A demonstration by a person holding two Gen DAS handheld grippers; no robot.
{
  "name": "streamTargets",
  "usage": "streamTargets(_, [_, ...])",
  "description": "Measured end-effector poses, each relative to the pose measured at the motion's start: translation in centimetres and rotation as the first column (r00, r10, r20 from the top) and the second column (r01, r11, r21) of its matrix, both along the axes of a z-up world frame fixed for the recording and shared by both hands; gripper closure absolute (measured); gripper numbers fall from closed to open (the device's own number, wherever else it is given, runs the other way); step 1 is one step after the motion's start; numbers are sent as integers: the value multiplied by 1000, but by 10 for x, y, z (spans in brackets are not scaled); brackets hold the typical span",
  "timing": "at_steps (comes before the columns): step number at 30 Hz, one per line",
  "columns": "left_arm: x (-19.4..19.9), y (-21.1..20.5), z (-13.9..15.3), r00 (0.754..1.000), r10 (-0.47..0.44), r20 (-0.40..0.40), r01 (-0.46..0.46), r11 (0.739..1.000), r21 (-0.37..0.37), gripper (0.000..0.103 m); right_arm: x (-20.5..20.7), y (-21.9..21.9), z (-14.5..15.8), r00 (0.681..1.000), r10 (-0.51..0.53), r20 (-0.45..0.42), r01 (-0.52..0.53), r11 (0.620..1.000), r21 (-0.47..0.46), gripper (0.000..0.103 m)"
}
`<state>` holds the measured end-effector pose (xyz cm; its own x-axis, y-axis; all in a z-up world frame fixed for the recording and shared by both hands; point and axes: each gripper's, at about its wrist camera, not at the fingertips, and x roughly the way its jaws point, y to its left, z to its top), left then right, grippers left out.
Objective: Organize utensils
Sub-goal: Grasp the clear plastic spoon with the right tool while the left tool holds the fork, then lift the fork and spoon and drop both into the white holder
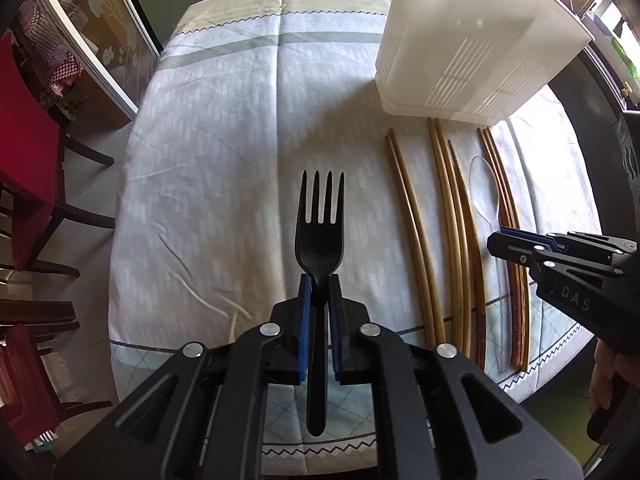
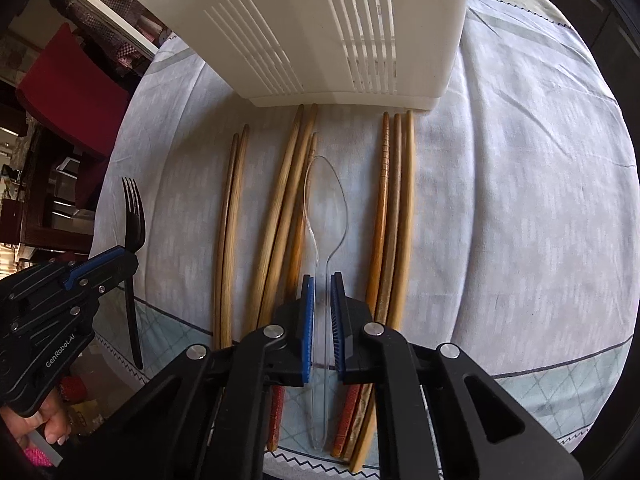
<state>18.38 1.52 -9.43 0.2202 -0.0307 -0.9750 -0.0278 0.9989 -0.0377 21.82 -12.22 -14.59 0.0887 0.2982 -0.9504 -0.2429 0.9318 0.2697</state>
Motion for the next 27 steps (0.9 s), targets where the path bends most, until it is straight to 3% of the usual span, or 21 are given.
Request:
streamTargets(5, [1, -3, 46, 992, -20, 123, 24, 999, -30, 95, -12, -15, 31, 997, -9, 78, -2, 991, 136, 94])
streamTargets(9, [11, -12, 99, 962, -24, 272, 52, 994, -96, 95, -25, -35, 65, 980, -50, 191, 0, 968, 251, 94])
streamTargets(11, [19, -22, 127, 926, -25, 377, 74, 990, -117, 94, -32, -47, 80, 966, -80, 245, 1, 952, 305, 94])
streamTargets(15, [43, -37, 166, 821, -8, 570, 110, 983, -144, 94, -40, -63, 94, 934, -135, 331, 11, 936, 351, 94])
streamTargets(21, [78, -51, 183, 639, 46, 768, 104, 984, -146, 94, -37, -84, 96, 928, -150, 341, 10, 925, 380, 94])
streamTargets(23, [83, -57, 181, 593, 50, 804, 83, 989, -123, 94, -42, -88, 98, 921, -153, 358, 7, 925, 379, 94])
streamTargets(25, [91, -62, 174, 586, 40, 809, 75, 992, -103, 94, -47, -97, 103, 912, -155, 380, 1, 927, 376, 94])
streamTargets(27, [98, -62, 159, 608, 42, 793, 73, 991, -109, 94, -49, -102, 109, 902, -157, 403, -7, 926, 377, 94])
